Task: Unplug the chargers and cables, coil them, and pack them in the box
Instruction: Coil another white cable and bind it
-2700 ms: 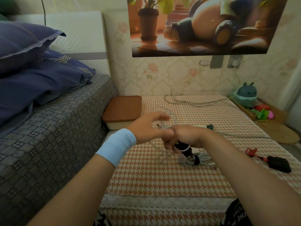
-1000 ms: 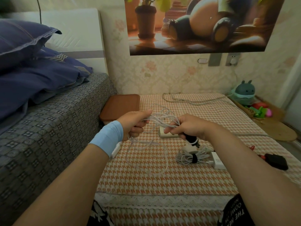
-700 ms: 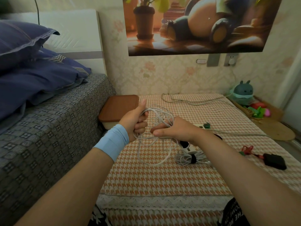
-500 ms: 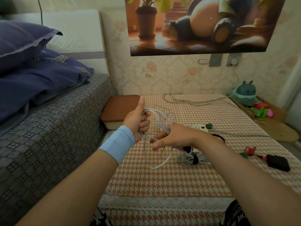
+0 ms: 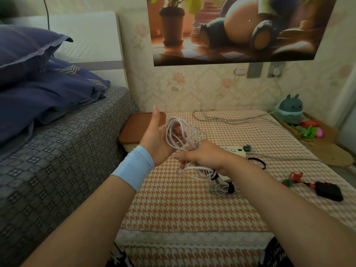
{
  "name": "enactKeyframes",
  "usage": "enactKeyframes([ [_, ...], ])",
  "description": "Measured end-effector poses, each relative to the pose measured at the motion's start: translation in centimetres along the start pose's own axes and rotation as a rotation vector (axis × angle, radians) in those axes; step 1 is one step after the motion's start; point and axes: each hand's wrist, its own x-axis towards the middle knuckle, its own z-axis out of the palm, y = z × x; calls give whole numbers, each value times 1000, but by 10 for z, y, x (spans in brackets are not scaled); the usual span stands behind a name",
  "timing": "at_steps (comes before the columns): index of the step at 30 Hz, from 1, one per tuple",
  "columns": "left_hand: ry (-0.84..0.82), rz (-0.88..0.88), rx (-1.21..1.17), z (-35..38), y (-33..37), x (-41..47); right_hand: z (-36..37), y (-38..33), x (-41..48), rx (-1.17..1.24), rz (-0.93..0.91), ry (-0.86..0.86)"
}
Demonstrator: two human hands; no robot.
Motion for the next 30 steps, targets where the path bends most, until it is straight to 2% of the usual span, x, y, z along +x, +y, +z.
enactKeyframes([
  [3,-7,-70,266,4,-11,-5,-6,5,1,84,40,70],
  [6,108,27,342,7,-18,-2,-8,5,1,42,59,99],
  [9,178,76,241,12,-14,-1,-9,7,4,-28,63,49],
  [13,171,27,6,20,-10,-4,-15,8,6,-280,221,-28],
  [17,153,-32,12,24,-7,-7,-18,2,4,-432,278,-111],
  [23,162,21,-82,27,0,-9,-15,-3,-1,-286,240,-249],
  [25,197,39,-105,27,2,-7,-14,-3,-1,-250,252,-242],
  [30,334,204,100,27,1,-2,-15,-4,-2,-196,203,-262],
])
